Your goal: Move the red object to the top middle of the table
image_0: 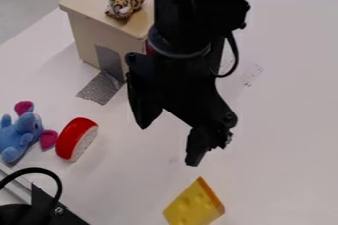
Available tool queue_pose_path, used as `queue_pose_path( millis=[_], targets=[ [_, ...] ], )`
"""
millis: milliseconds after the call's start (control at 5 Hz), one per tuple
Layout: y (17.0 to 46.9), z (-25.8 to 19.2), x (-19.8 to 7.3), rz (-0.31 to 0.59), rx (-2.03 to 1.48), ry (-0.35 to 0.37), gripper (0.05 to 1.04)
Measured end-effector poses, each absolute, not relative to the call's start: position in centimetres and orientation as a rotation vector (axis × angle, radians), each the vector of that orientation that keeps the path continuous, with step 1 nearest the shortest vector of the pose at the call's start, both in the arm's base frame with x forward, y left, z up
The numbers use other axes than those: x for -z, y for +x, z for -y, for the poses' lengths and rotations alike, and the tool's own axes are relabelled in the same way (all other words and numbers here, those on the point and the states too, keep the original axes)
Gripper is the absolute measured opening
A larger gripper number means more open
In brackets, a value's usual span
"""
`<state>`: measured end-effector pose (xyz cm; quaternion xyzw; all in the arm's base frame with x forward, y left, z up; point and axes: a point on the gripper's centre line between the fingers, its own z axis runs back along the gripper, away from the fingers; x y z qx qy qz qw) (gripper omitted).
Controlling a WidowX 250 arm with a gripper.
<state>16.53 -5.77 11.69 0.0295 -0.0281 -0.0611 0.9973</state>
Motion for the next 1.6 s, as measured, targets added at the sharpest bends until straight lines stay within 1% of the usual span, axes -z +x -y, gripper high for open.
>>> queue_pose_path(
  millis=[200,400,600,800,1000,1200,1400,1600],
  targets=[
    [16.2,5.6,-11.3,0.040,0.124,0.063,1.000],
    [14.5,2.8,-10.9,0.075,0.062,0.057,1.000],
    [13.2,0.3,-10.3,0.091,0.011,0.058,1.000],
    [11.9,-2.5,-9.2,0.104,-0.020,0.059,1.000],
    [11.0,-5.7,-6.6,0.108,-0.015,0.049,1.000],
    [11.7,-7.4,-4.3,0.095,0.032,0.028,1.000],
    [12.7,-9.0,-3.4,0.094,0.060,0.025,1.000],
    [14.2,-11.0,-2.3,0.079,0.101,0.014,1.000]
  ],
)
